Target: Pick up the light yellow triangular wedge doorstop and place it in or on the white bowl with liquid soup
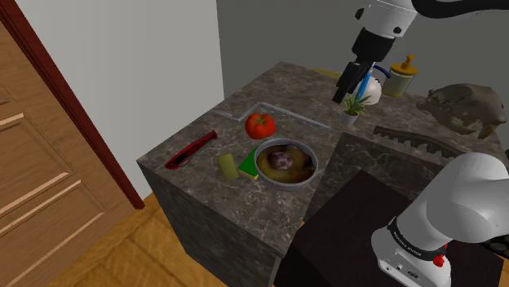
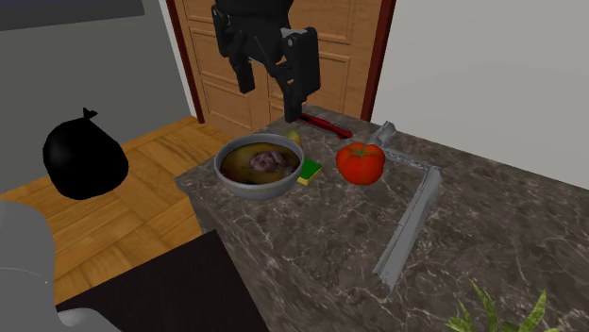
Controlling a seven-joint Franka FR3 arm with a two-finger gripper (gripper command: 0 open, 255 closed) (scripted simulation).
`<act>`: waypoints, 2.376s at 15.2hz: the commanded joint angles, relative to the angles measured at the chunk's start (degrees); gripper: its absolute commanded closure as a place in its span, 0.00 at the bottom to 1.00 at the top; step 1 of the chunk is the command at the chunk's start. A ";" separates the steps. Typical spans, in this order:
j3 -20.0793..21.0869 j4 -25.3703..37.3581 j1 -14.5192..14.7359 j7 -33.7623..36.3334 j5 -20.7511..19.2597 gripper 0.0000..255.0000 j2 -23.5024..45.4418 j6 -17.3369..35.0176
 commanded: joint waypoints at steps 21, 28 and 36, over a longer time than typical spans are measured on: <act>14.22 19.10 4.56 17.30 2.68 0.00 42.77 13.72; 16.28 32.04 7.30 23.59 -0.19 0.00 59.60 13.86; 16.53 36.04 9.33 25.97 -1.52 0.00 67.81 16.50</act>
